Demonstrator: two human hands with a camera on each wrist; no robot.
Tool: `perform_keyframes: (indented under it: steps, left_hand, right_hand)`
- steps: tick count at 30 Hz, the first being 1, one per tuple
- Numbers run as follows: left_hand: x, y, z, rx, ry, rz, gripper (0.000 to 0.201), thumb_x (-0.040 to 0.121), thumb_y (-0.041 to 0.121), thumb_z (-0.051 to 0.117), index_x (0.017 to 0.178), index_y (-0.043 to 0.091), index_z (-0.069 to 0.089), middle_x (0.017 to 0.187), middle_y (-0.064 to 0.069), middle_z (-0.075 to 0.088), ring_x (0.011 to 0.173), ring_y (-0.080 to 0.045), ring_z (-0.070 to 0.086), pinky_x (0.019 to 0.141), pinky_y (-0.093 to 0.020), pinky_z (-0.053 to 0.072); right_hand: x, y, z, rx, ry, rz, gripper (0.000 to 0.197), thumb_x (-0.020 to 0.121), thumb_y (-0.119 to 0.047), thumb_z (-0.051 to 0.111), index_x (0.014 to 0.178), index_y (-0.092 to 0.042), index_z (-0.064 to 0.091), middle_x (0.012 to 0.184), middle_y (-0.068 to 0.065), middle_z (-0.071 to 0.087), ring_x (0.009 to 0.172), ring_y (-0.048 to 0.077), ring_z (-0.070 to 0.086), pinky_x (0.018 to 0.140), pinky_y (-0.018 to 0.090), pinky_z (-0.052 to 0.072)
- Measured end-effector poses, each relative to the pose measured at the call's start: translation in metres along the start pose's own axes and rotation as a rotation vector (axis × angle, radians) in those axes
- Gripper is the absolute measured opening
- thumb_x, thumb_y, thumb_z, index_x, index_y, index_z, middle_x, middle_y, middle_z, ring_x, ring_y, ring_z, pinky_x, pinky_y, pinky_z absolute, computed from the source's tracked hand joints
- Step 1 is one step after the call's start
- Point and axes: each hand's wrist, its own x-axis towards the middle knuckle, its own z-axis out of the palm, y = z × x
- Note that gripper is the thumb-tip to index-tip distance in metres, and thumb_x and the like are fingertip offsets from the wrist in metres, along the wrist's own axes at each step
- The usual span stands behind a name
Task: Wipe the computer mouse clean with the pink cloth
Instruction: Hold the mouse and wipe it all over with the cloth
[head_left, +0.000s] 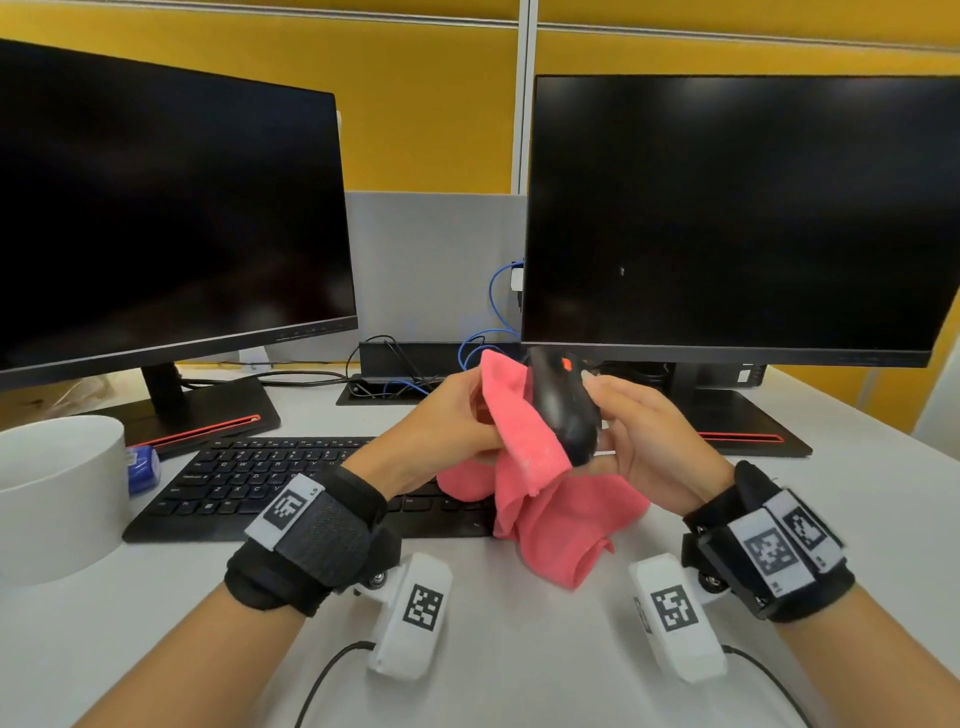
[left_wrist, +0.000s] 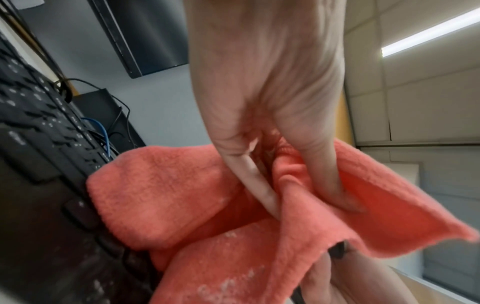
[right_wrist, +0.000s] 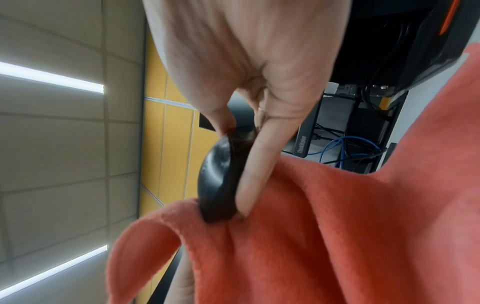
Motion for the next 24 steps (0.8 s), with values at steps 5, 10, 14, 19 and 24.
perform_keyframes:
  steps: [5,10,14,19,24]
  left_hand:
    - [-0.0005,0.0003,0.0006,0.05,-0.061,0.06,0.052,0.078,-0.012,0.072,0.123,0.007,0.056,0.1,0.003,0.07,0.091,-0.004,0.067,0.076,-0.019,0.052]
    - [0.0002,-0.0037,-0.0022,0.069,-0.037,0.069,0.032,0.086,-0.01,0.063,0.11,0.011,0.062,0.089,0.005,0.071,0.08,-0.002,0.066,0.067,-0.017,0.052]
    - [0.0026,-0.0044,-0.0043,-0.065,0.099,0.028,0.019,0.1,0.017,0.054,0.102,0.004,0.067,0.08,-0.006,0.069,0.07,-0.014,0.068,0.059,-0.025,0.057]
    - [0.0034,-0.0028,-0.0074,-0.14,0.077,-0.022,0.03,0.103,0.025,0.045,0.108,0.002,0.063,0.073,-0.002,0.069,0.07,-0.016,0.07,0.066,-0.034,0.06]
    - [0.0026,-0.0007,-0.0051,-0.152,0.063,-0.024,0.022,0.102,0.022,0.047,0.109,0.013,0.066,0.073,0.002,0.068,0.068,-0.011,0.068,0.068,-0.035,0.061]
  right_hand:
    - [0.0006,0.0018,0.0053,0.0,0.045,0.011,0.034,0.102,-0.024,0.045,0.118,0.004,0.056,0.087,0.009,0.068,0.061,0.022,0.072,0.05,0.032,0.057]
    - [0.0,-0.001,0.0043,0.014,0.041,0.018,0.031,0.102,-0.025,0.045,0.116,0.002,0.055,0.087,0.009,0.07,0.061,0.024,0.072,0.051,0.033,0.058]
    - [-0.0031,-0.0049,0.0038,-0.018,-0.012,0.004,0.025,0.101,-0.023,0.045,0.106,-0.001,0.055,0.077,0.005,0.071,0.062,0.023,0.072,0.055,0.039,0.06]
    - [-0.0039,-0.0063,0.004,-0.014,-0.002,-0.011,0.029,0.101,-0.023,0.044,0.111,0.001,0.058,0.083,0.006,0.073,0.067,0.025,0.073,0.056,0.039,0.06]
    - [-0.0004,-0.0028,0.0044,0.012,0.037,-0.002,0.039,0.101,-0.024,0.046,0.12,0.009,0.053,0.089,0.012,0.071,0.068,0.029,0.073,0.057,0.041,0.061]
